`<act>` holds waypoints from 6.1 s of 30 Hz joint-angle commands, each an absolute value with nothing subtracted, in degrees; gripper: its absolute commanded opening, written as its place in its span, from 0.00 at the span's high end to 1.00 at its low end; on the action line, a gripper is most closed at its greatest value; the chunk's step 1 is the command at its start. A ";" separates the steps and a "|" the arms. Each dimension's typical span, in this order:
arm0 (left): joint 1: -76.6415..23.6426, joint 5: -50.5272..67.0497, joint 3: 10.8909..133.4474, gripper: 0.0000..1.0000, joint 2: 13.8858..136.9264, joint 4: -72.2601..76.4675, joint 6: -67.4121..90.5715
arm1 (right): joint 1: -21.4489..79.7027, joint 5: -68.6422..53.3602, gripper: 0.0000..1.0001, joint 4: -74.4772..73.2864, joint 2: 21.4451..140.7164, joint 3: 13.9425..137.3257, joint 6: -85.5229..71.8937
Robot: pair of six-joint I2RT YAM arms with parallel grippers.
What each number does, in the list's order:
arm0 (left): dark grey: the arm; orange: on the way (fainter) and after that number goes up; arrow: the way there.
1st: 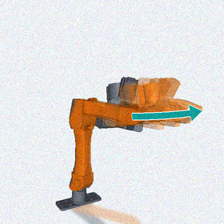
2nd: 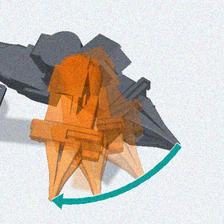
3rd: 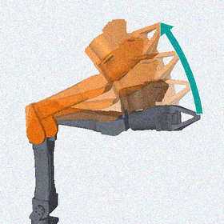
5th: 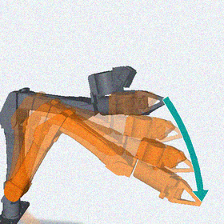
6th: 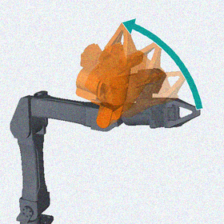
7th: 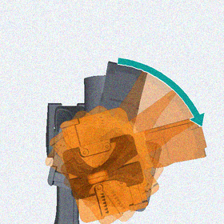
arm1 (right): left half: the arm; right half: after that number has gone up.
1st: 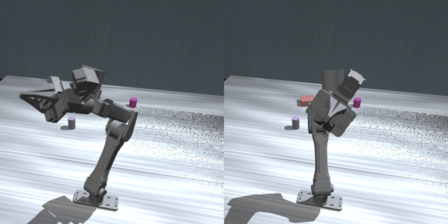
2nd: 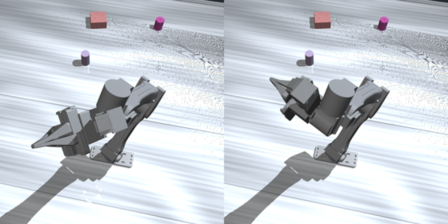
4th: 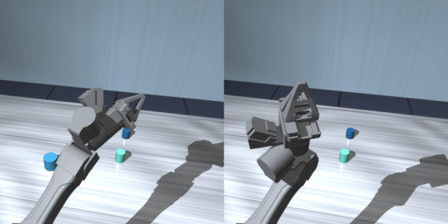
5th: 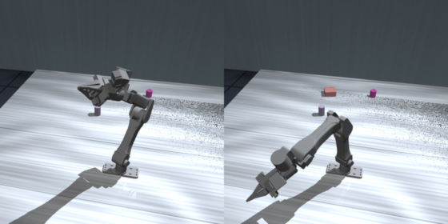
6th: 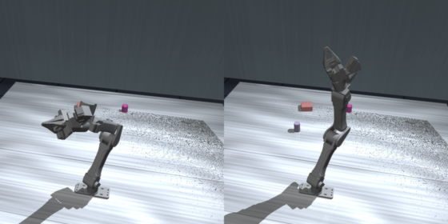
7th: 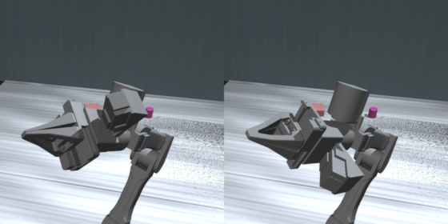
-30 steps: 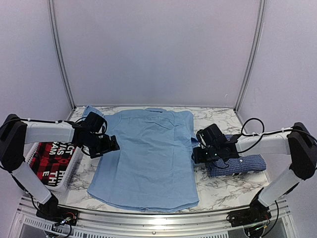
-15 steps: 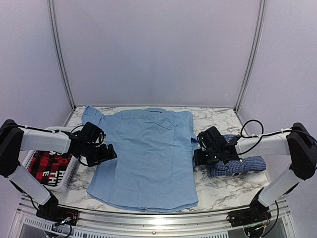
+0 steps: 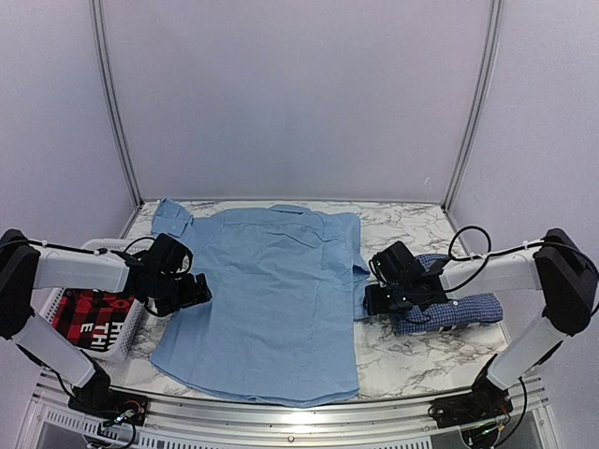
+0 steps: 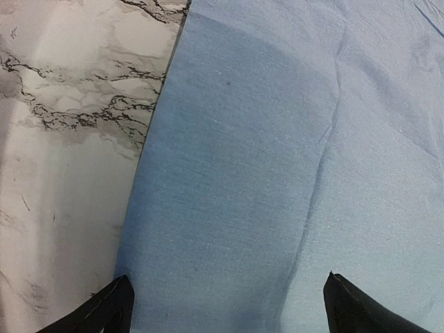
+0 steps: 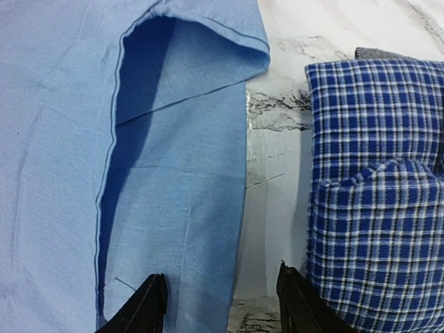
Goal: Fold and stack the long sleeve shirts
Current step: Pick up the sleeve from the center of the board, then adjust the sleeve at the center of the board, then pick up the sleeve from the center of the board.
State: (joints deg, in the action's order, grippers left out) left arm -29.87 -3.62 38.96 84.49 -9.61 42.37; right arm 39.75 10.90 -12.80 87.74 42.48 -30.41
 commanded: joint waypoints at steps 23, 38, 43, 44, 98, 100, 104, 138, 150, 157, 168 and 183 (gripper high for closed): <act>-29.36 -3.76 35.82 0.01 83.23 -16.04 42.86 | 35.93 16.59 1.00 -18.67 94.73 64.68 -23.17; -29.36 -2.71 35.10 0.01 82.63 -15.91 42.64 | 20.92 29.61 1.00 -19.11 109.24 92.47 -14.33; -29.61 -2.12 35.25 0.01 82.47 -15.91 42.45 | 18.32 31.88 1.00 -17.73 108.47 94.74 -15.55; -29.66 -1.92 35.32 0.01 82.45 -15.91 42.45 | 18.26 32.59 1.00 -17.37 108.27 94.70 -15.63; -39.73 -4.07 57.78 0.01 85.34 -18.76 42.11 | 37.15 2.07 0.91 -8.89 107.74 88.21 -4.27; -39.65 -3.37 59.36 0.01 86.86 -18.29 41.89 | 39.59 0.63 0.81 -9.80 110.71 89.71 -4.94; -39.64 -2.37 60.99 0.01 89.31 -17.46 41.73 | 41.29 -3.47 0.48 -12.22 112.97 92.03 -6.24; -39.73 1.94 57.02 0.01 88.35 -13.10 43.36 | 46.69 -3.07 0.33 4.44 100.89 59.49 8.62; -39.73 1.56 55.76 0.01 87.18 -12.41 43.45 | 47.51 1.92 0.36 3.71 108.86 66.97 11.21; -39.64 1.15 55.90 0.01 85.82 -12.41 43.10 | 48.69 1.96 0.39 2.20 109.39 67.53 12.24; -39.72 1.26 54.77 0.01 84.75 -12.50 43.28 | 48.93 4.08 0.37 5.68 104.07 59.78 9.04; -39.68 1.19 54.76 0.01 84.63 -12.40 43.64 | 49.56 5.19 0.39 5.83 111.89 67.36 11.49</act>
State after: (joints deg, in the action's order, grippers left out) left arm -39.51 1.48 55.13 86.19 -13.26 43.38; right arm 48.71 4.56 5.17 111.07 64.82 10.66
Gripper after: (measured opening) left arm 0.989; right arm 0.611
